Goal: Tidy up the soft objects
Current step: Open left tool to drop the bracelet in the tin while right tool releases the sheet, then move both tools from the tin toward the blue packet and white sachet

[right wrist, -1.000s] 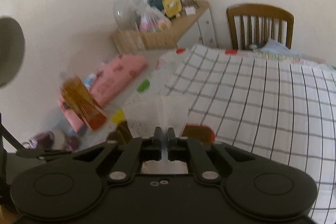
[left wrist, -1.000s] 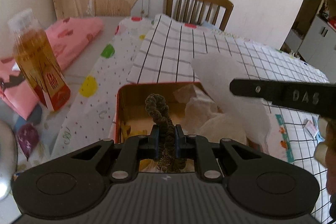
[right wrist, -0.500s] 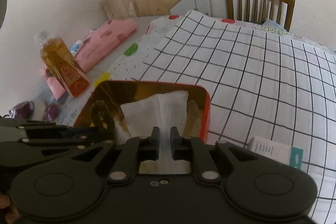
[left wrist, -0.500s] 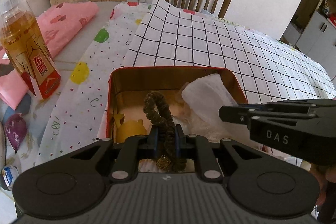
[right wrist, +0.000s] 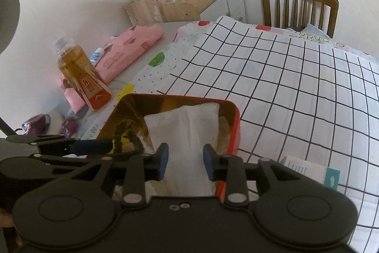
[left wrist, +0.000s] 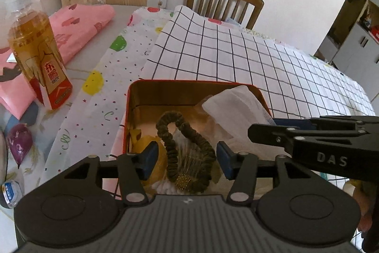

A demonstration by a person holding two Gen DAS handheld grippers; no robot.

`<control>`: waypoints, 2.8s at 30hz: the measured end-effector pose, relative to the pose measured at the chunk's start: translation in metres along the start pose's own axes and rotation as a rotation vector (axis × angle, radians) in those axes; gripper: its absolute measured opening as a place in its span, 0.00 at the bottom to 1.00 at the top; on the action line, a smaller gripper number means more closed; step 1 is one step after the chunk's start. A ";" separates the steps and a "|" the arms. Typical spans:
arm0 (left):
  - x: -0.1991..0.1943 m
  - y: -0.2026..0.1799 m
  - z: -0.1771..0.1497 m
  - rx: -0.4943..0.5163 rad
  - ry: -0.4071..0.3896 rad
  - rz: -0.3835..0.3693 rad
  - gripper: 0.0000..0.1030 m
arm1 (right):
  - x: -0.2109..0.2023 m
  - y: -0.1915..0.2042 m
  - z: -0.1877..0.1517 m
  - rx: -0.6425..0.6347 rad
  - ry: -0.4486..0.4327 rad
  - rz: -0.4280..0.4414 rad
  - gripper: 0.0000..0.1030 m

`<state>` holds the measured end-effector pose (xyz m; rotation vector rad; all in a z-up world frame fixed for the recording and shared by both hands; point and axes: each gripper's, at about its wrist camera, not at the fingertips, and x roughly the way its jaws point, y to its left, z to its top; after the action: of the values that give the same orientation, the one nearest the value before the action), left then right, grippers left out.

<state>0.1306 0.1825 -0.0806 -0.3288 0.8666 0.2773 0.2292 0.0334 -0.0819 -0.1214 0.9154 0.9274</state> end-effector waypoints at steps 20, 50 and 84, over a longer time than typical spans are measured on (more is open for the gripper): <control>-0.070 -0.037 0.001 0.108 -0.142 -0.041 0.68 | -0.100 0.010 -0.009 -0.067 -0.151 0.075 0.61; -0.088 -0.169 -0.005 0.288 -0.215 -0.276 0.97 | -0.238 -0.081 -0.088 0.045 -0.359 -0.115 0.88; 0.099 -0.334 -0.034 0.486 0.026 -0.329 1.00 | -0.176 -0.258 -0.150 0.065 -0.087 -0.310 0.90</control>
<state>0.2906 -0.1262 -0.1219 -0.0180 0.8609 -0.2435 0.2775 -0.3073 -0.1213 -0.1618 0.8174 0.6101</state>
